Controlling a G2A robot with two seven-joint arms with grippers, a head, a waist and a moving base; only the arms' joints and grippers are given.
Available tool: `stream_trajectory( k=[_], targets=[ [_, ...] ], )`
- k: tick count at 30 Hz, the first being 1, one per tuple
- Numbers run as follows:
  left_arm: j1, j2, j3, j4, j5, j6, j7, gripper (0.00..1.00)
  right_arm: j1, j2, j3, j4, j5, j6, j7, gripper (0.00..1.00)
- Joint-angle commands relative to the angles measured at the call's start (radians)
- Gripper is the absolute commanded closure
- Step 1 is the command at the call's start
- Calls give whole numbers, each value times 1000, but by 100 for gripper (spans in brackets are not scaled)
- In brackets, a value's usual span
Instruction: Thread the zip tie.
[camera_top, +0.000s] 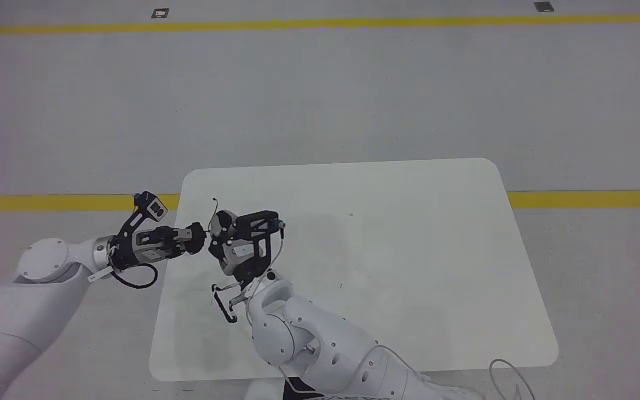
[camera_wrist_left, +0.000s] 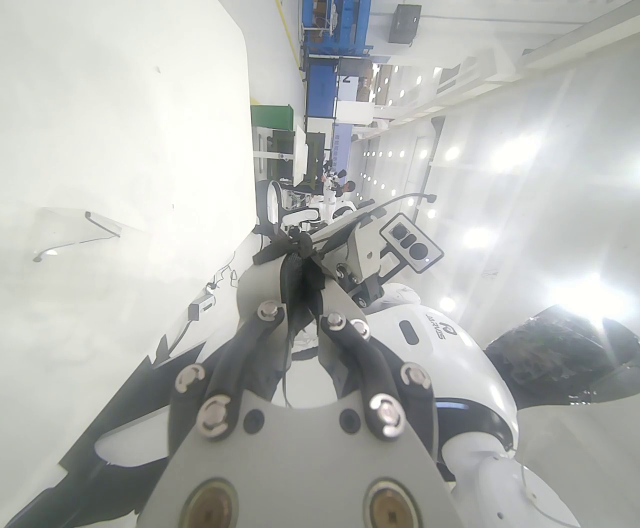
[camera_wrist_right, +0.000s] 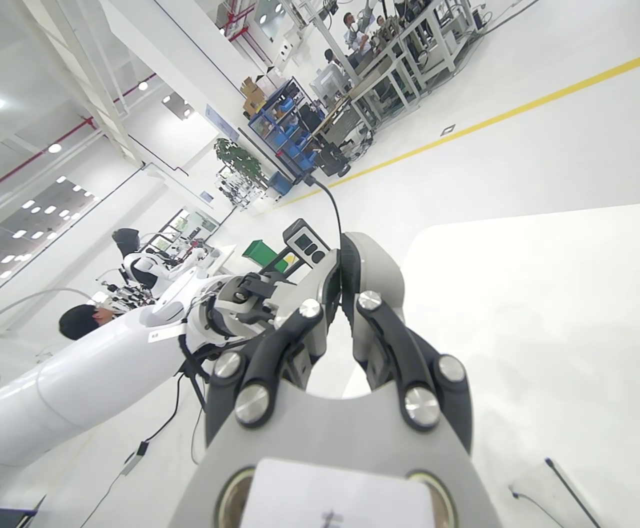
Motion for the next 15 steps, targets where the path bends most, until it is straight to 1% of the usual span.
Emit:
stream_trajectory(
  k=[1,15],
  targets=[
    [0,0,0,0,0,0,0,100,-1,1,1,-3,-2,0,1,100],
    [0,0,0,0,0,0,0,100,-8,8,7,-15,-10,3,16,100]
  ],
)
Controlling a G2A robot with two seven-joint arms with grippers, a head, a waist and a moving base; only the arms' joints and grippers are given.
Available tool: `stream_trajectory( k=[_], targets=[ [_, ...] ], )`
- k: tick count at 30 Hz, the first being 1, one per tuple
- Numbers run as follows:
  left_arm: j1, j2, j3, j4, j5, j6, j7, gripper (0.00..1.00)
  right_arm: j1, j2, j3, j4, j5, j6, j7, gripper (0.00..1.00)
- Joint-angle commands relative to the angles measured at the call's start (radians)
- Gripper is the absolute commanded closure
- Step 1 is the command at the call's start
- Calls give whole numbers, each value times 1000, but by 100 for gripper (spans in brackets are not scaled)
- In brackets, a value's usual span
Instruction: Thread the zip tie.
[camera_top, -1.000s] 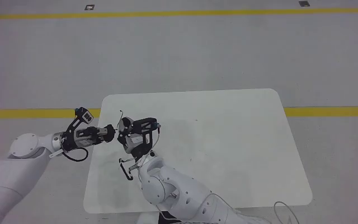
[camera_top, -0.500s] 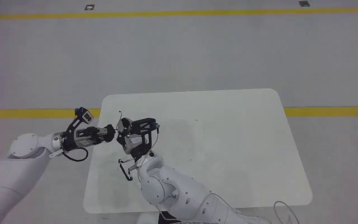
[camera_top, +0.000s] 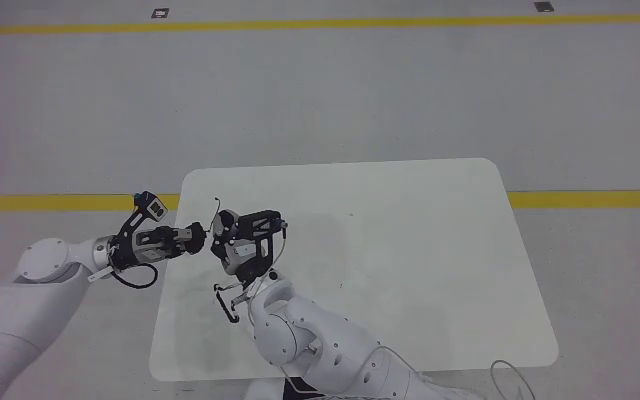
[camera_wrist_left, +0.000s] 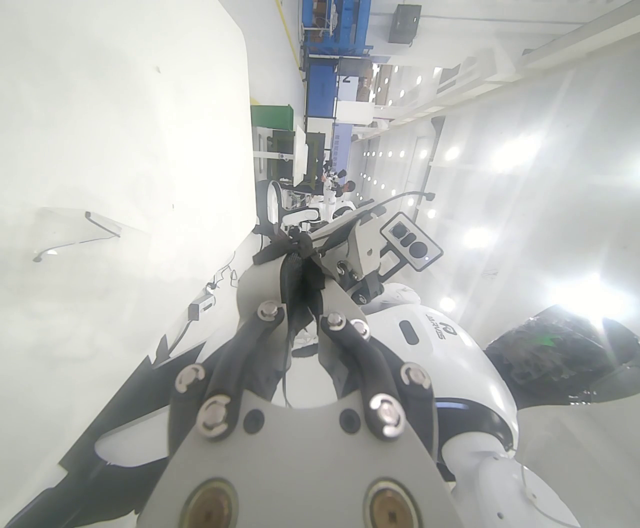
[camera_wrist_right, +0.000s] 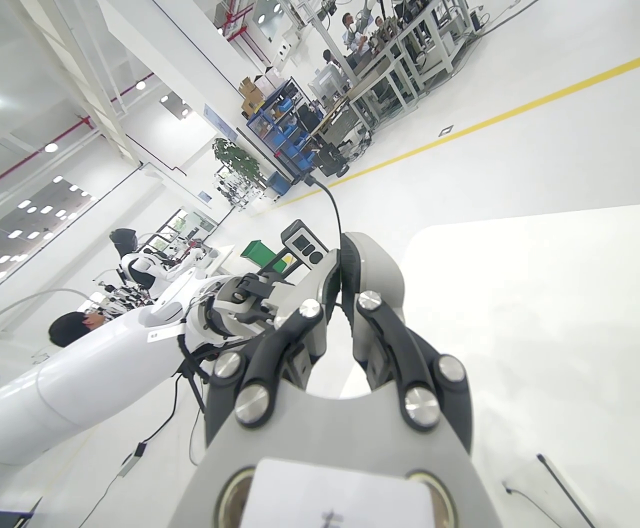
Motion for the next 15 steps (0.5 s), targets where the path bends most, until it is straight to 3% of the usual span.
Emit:
stream_trajectory(
  k=[1,15],
  targets=[
    [0,0,0,0,0,0,0,100,0,0,-1,1,0,-2,3,100],
    [0,0,0,0,0,0,0,100,7,-2,-9,3,-1,4,6,100]
  ],
)
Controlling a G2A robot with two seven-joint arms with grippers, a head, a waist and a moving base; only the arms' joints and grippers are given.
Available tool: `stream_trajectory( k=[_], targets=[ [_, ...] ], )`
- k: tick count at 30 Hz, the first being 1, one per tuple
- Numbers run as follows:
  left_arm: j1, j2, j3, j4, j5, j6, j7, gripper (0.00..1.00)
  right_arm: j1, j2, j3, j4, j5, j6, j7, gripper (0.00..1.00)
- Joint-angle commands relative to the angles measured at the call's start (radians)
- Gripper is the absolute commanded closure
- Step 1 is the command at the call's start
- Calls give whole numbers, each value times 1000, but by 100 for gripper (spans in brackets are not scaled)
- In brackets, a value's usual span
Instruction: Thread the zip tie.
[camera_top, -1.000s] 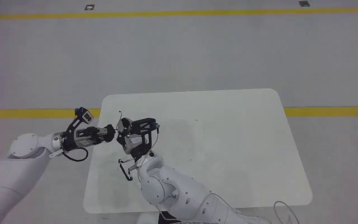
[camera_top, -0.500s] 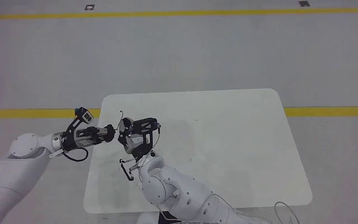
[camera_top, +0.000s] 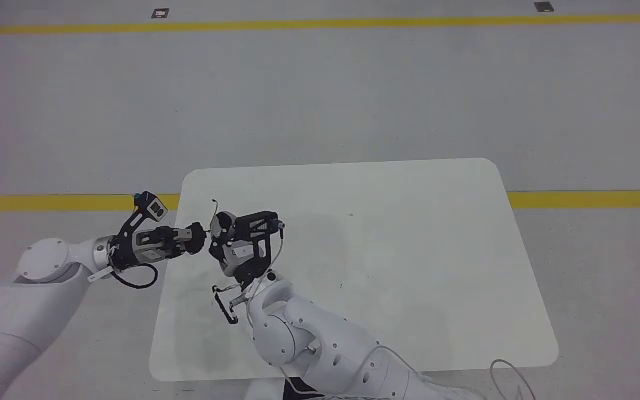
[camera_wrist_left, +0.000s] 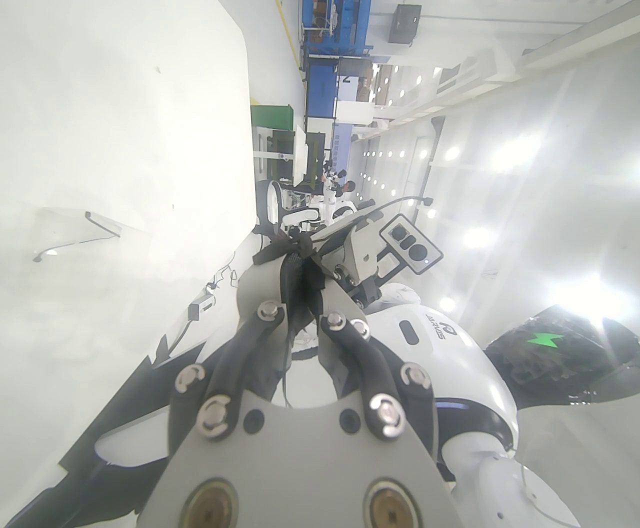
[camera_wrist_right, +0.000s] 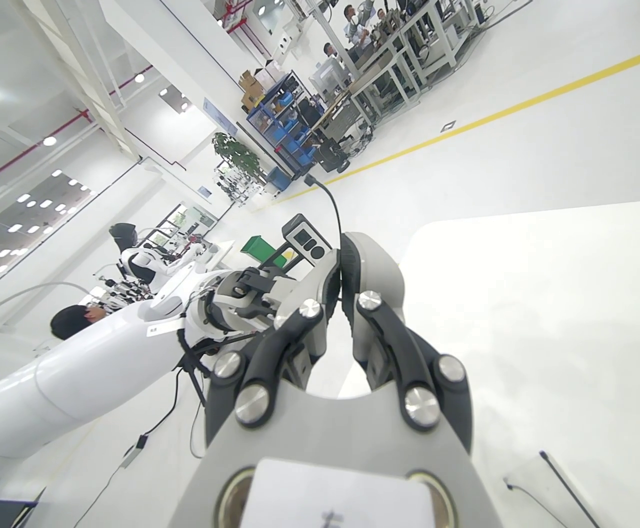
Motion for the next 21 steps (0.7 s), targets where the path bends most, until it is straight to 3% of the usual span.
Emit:
stream_trajectory(
  k=[1,21],
  targets=[
    [0,0,0,0,0,0,0,100,0,1,-1,-2,-3,2,1,100],
    [0,0,0,0,0,0,0,100,-6,5,4,-11,-18,2,12,100]
  ],
)
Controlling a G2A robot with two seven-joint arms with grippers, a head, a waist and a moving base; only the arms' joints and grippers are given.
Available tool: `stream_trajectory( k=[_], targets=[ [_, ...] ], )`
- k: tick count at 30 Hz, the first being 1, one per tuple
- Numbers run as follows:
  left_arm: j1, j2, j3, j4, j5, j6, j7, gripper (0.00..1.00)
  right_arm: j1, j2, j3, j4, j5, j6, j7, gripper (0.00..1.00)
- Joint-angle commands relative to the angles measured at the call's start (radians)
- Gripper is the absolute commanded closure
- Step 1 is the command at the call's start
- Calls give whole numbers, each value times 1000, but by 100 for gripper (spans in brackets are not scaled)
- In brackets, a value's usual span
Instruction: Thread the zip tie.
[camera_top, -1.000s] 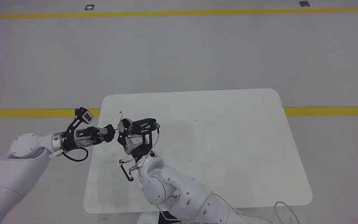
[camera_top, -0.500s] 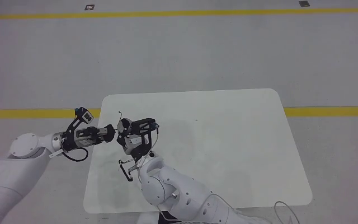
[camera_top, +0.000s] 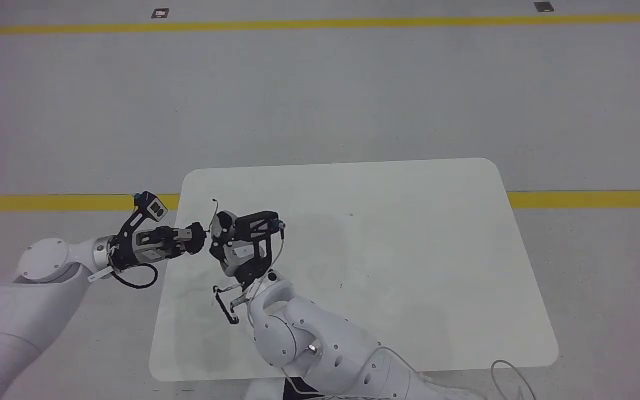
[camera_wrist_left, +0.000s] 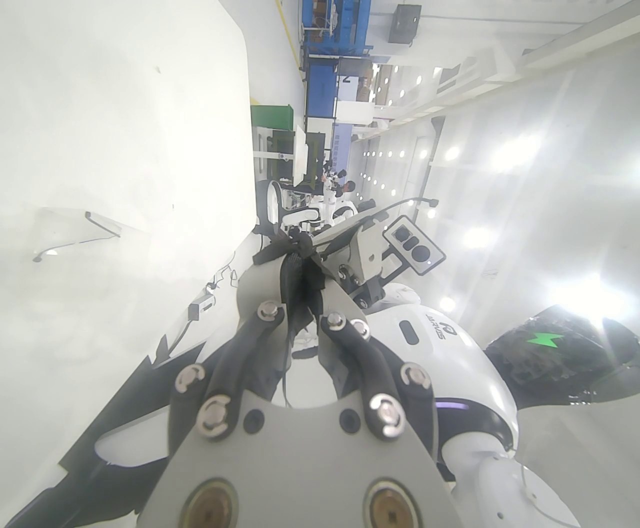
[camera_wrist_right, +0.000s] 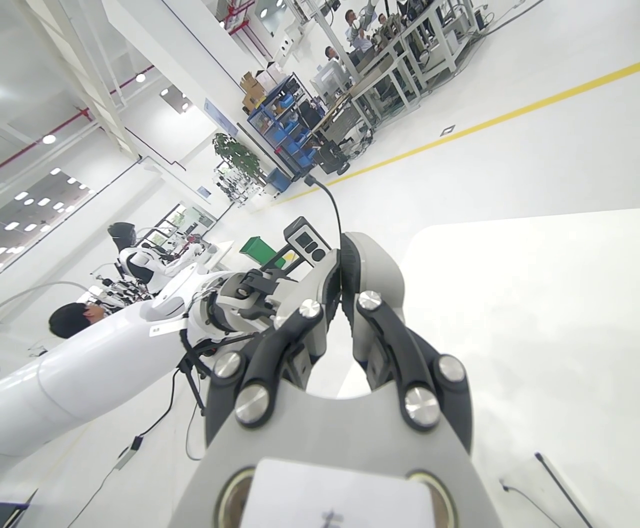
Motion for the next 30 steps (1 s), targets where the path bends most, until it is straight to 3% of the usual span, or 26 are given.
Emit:
stream_trajectory(
  k=[1,30],
  targets=[
    [0,0,0,0,0,0,0,100,-1,-1,1,2,-1,0,2,100],
    [0,0,0,0,0,0,0,100,7,-10,-3,23,20,-5,-14,100]
  ],
)
